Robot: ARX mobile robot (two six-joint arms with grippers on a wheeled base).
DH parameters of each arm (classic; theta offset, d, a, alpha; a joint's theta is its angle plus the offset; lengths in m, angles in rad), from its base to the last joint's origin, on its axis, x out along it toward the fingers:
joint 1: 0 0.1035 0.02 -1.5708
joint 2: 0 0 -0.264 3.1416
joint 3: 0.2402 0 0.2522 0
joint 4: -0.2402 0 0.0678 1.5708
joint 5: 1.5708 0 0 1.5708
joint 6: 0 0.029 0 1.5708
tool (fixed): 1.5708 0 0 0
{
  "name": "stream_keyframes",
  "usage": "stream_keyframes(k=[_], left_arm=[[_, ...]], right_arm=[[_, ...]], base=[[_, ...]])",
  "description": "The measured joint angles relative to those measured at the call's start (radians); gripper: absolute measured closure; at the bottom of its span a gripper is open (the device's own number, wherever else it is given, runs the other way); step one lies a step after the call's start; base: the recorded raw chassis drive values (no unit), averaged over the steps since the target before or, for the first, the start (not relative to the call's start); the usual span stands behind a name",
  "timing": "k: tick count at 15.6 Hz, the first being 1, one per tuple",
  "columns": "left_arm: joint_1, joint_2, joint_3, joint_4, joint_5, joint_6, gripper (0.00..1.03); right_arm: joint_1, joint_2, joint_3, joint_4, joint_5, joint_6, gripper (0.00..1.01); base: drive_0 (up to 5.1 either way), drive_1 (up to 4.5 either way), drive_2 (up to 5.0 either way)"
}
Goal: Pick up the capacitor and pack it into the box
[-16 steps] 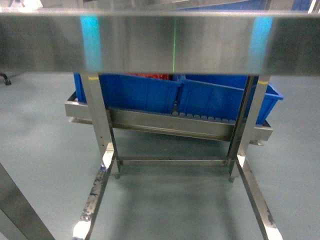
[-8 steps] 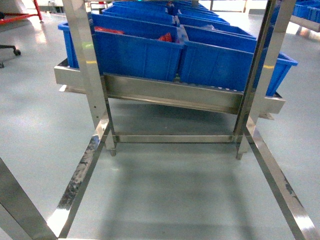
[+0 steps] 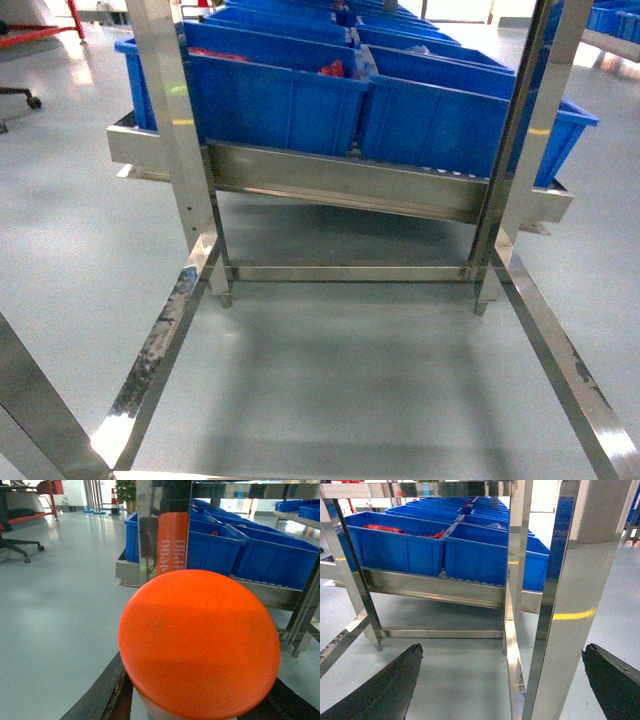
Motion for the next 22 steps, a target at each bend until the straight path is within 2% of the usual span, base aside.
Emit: stream_keyframes(k=[17, 22], left_arm=[[0.000, 0.000, 0.000, 0.002, 0.001, 0.000, 0.59], [0.000, 0.000, 0.000, -0.001, 0.000, 0.000, 0.59]], right_arm=[[0.000, 0.000, 0.000, 0.000, 0.000, 0.000, 0.03], [0.000, 0.000, 0.000, 0.000, 0.000, 0.000, 0.03]], base=[[0.0, 0.00, 0.0], [-4.9, 2.54, 2.5]])
